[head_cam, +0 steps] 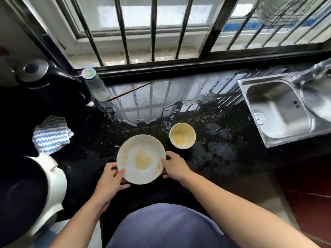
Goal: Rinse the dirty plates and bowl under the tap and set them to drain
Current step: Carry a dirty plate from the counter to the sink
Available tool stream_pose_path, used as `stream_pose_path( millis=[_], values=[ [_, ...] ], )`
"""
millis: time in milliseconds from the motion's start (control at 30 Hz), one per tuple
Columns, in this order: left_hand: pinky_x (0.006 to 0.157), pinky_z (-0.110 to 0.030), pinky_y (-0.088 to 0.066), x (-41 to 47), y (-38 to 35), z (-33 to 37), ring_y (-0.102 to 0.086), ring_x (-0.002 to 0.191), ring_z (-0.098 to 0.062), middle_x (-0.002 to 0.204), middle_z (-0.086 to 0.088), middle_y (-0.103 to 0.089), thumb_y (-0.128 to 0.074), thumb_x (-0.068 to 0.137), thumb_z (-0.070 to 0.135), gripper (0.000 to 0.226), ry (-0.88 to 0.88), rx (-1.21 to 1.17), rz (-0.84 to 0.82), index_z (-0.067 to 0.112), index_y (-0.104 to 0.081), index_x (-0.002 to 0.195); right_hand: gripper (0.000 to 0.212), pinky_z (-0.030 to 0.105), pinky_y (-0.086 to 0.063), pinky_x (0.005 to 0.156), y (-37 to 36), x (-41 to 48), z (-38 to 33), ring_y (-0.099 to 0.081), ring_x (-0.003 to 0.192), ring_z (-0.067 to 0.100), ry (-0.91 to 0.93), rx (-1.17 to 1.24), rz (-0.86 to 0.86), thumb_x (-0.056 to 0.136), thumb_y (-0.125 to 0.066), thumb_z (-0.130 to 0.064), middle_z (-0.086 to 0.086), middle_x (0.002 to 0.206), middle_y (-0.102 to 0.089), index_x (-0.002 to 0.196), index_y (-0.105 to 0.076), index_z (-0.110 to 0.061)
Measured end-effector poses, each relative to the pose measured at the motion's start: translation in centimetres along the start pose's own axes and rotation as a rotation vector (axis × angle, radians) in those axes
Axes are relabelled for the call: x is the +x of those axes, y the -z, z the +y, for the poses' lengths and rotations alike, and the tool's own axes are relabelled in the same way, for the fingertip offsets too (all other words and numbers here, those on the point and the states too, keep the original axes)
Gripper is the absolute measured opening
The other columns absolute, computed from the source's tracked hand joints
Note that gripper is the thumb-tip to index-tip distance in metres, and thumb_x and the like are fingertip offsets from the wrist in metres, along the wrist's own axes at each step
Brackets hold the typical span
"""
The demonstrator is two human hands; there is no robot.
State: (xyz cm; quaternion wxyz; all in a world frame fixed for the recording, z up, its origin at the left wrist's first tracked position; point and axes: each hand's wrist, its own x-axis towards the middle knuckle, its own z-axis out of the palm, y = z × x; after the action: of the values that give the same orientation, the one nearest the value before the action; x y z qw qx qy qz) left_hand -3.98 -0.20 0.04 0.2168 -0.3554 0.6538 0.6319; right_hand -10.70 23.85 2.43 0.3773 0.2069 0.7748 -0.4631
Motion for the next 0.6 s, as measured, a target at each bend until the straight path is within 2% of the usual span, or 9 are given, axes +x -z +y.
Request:
stream_pose_path(
  millis=[133, 267, 333, 400, 500, 600],
  values=[
    [0.066, -0.041, -0.066, 0.2, -0.5, 1.4, -0.080, 0.089, -0.027, 0.098, -0.001, -0.080, -0.065, 0.101, 0.025, 0.018, -0.009, 0.070, -0.144, 0.019, -0.054, 0.114, 0.035, 0.032, -0.066, 0.062, 1.6, -2.6, 1.5, -0.075, 0.083, 0.024, 0.030, 0.070, 0.089, 0.095, -0.052, -0.029, 0.009, 0.108, -0.074, 0.129, -0.059, -0.024],
    [0.062, -0.042, -0.066, -0.3, -3.5, 2.4, -0.079, 0.086, -0.030, 0.099, -0.008, -0.080, -0.063, 0.101, 0.014, 0.012, -0.066, 0.156, -0.296, 0.015, -0.057, 0.111, 0.031, 0.039, -0.066, 0.066, 4.8, -5.0, 4.0, -0.074, 0.083, 0.023, 0.044, 0.120, 0.168, 0.093, -0.051, -0.025, 0.010, 0.090, -0.078, 0.122, -0.063, -0.029],
    [0.063, -0.044, -0.066, -0.9, -6.0, 3.0, -0.078, 0.090, -0.033, 0.102, -0.014, -0.077, -0.063, 0.100, 0.009, 0.014, -0.088, 0.195, -0.363, 0.016, -0.060, 0.111, 0.030, 0.040, -0.066, 0.066, 7.0, -6.2, 5.7, -0.072, 0.088, 0.024, 0.049, 0.146, 0.225, 0.092, -0.050, -0.026, 0.011, 0.086, -0.078, 0.118, -0.063, -0.033],
    [0.066, -0.047, -0.066, -1.6, -8.9, 3.4, -0.076, 0.089, -0.035, 0.104, -0.015, -0.075, -0.065, 0.097, 0.006, 0.019, -0.107, 0.232, -0.417, 0.021, -0.063, 0.109, 0.031, 0.038, -0.065, 0.063, 9.4, -7.4, 7.6, -0.072, 0.083, 0.023, 0.064, 0.179, 0.285, 0.093, -0.050, -0.027, 0.011, 0.083, -0.078, 0.120, -0.064, -0.035],
    [0.068, -0.049, -0.065, -2.9, -14.5, 3.8, -0.078, 0.083, -0.032, 0.101, -0.004, -0.077, -0.066, 0.096, 0.006, 0.032, -0.125, 0.267, -0.501, 0.037, -0.069, 0.099, 0.032, 0.030, -0.064, 0.056, 13.6, -9.5, 11.3, -0.074, 0.076, 0.019, 0.058, 0.251, 0.375, 0.093, -0.053, -0.028, 0.007, 0.081, -0.079, 0.122, -0.066, -0.033],
    [0.064, -0.046, -0.065, -4.6, -20.9, 3.5, -0.078, 0.084, -0.034, 0.101, -0.007, -0.077, -0.068, 0.095, 0.005, 0.028, -0.146, 0.301, -0.555, 0.032, -0.069, 0.099, 0.031, 0.028, -0.062, 0.054, 18.3, -11.5, 15.4, -0.073, 0.065, 0.016, 0.065, 0.278, 0.453, 0.095, -0.054, -0.029, 0.005, 0.080, -0.079, 0.123, -0.066, -0.034]
  ],
)
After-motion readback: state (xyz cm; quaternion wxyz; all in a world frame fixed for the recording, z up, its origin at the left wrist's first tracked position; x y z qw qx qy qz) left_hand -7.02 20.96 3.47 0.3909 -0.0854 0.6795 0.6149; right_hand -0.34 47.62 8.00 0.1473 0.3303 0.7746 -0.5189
